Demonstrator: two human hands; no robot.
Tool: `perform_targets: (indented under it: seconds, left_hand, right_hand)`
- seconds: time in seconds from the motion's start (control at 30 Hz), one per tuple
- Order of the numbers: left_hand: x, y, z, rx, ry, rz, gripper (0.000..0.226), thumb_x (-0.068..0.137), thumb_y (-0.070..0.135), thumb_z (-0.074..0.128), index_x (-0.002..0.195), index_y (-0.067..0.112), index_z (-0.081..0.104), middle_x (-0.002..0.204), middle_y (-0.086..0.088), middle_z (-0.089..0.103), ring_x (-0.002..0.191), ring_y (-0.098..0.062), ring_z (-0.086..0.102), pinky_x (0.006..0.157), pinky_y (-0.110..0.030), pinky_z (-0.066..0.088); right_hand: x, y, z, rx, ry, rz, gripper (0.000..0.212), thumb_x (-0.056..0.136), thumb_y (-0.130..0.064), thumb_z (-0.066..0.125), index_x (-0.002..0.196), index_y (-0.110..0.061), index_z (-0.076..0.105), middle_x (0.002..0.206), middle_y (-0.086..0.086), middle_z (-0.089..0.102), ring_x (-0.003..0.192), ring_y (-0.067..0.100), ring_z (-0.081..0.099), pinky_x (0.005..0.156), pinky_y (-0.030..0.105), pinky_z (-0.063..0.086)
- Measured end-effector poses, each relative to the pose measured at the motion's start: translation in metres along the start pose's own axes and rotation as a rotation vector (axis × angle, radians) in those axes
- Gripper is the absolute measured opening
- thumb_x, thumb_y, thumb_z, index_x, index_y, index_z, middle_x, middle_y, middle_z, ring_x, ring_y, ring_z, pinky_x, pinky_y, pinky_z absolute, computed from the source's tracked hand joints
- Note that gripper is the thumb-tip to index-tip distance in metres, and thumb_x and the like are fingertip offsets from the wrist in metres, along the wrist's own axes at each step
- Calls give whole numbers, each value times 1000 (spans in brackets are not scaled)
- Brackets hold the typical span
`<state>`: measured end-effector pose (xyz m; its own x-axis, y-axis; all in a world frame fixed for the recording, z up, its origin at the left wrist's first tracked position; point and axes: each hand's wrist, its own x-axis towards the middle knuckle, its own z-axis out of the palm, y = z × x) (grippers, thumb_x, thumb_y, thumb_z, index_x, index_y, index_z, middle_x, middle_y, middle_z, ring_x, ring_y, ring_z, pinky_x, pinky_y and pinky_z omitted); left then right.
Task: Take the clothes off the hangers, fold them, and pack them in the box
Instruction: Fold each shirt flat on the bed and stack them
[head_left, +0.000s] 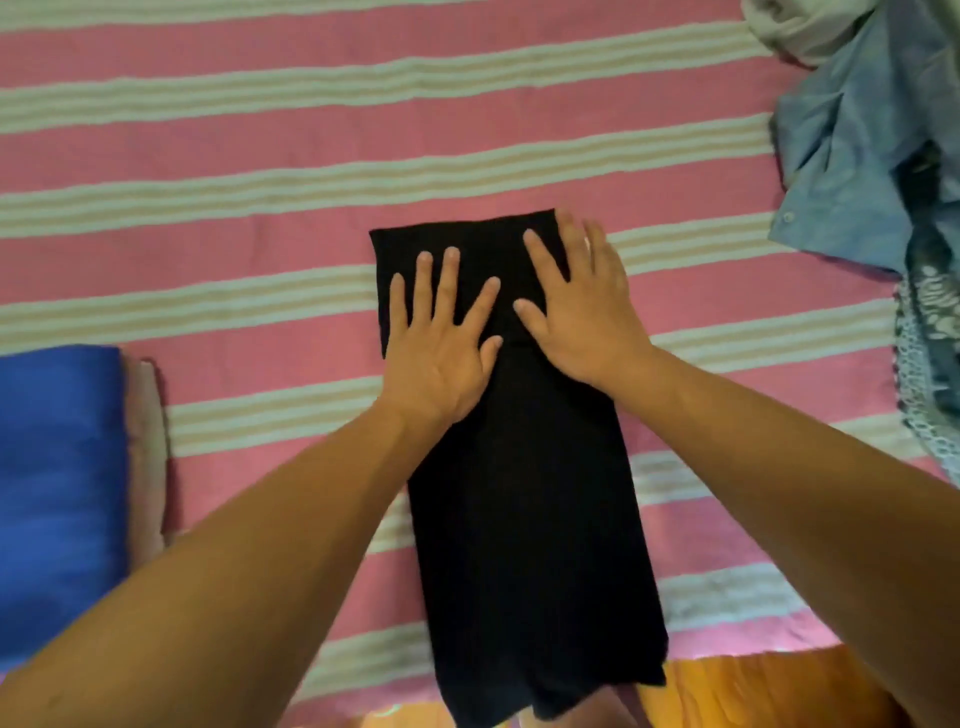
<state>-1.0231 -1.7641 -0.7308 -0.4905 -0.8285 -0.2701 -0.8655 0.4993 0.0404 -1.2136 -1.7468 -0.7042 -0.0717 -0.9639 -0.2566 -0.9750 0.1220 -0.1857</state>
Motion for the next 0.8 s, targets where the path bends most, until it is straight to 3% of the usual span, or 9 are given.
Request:
perform_targets:
  seconds: [0.07, 0.13, 0.23, 0.3, 0.37, 0.43, 0.5, 0.63, 0.8]
  left_hand:
    - [-70, 26, 5, -159, -14, -86, 66, 102, 54, 37, 162, 34, 18, 170, -16, 1, 155, -39, 1, 124, -57, 8]
    - [-156, 47, 12, -364, -29, -254, 68, 99, 47, 51, 160, 27, 27, 162, -19, 24, 147, -38, 26, 118, -53, 30]
    - [-259, 69, 26, -803, -56, -545, 57, 94, 28, 65, 147, 23, 42, 129, -5, 53, 117, -23, 53, 96, -40, 50]
    - [-291, 87, 31, -1128, -107, -867, 37, 95, 28, 66, 126, 33, 48, 116, 6, 62, 108, -16, 64, 85, -33, 55]
    - [-300, 97, 35, -1233, -208, -1041, 28, 94, 37, 69, 114, 35, 50, 107, 12, 67, 100, -12, 67, 82, -29, 53]
    - [-305, 98, 38, -1278, -307, -1017, 25, 94, 37, 70, 112, 31, 55, 103, 13, 69, 97, -10, 68, 82, -28, 54]
    - [-309, 93, 35, -1348, -411, -987, 20, 95, 29, 70, 113, 28, 62, 102, 11, 73, 96, -11, 69, 81, -27, 56]
    - [-340, 88, 38, -1482, -583, -958, 26, 98, 28, 67, 123, 20, 66, 103, 5, 78, 99, -15, 73, 95, -38, 58]
    - [-364, 98, 38, -1645, -479, -1013, 17, 103, 16, 57, 116, 24, 65, 102, 6, 77, 95, -8, 74, 74, -20, 58]
  right_hand:
    - [-70, 3, 4, 245, 15, 145, 65, 101, -43, 47, 157, -17, 24, 161, 12, 22, 146, 33, 20, 120, 46, 22]
    - [-152, 15, 18, 420, -25, 292, 52, 100, -34, 53, 145, -11, 42, 140, 9, 46, 130, 28, 41, 111, 41, 37]
    - [-261, 21, 40, 632, -133, 440, 38, 97, -26, 60, 133, -18, 52, 120, -4, 55, 111, 15, 57, 92, 32, 49]
    - [-297, 19, 51, 718, -197, 509, 30, 95, -23, 65, 123, -25, 55, 109, -11, 61, 100, 8, 61, 81, 22, 50]
    - [-307, 16, 58, 859, -269, 603, 27, 94, -24, 68, 117, -27, 54, 104, -16, 65, 97, 5, 65, 82, 25, 54]
    - [-310, 19, 61, 934, -344, 643, 26, 94, -29, 69, 117, -23, 57, 106, -12, 68, 100, 8, 66, 85, 30, 57]
    - [-314, 23, 64, 906, -426, 612, 27, 95, -31, 68, 119, -22, 62, 108, -9, 69, 103, 10, 66, 84, 27, 55]
    - [-341, 22, 66, 947, -562, 667, 39, 98, -42, 61, 131, -22, 61, 119, -7, 69, 113, 14, 64, 94, 35, 56]
    - [-376, 2, 58, 1253, -446, 928, 18, 104, -17, 53, 119, -18, 64, 114, 0, 71, 104, 13, 67, 70, 19, 56]
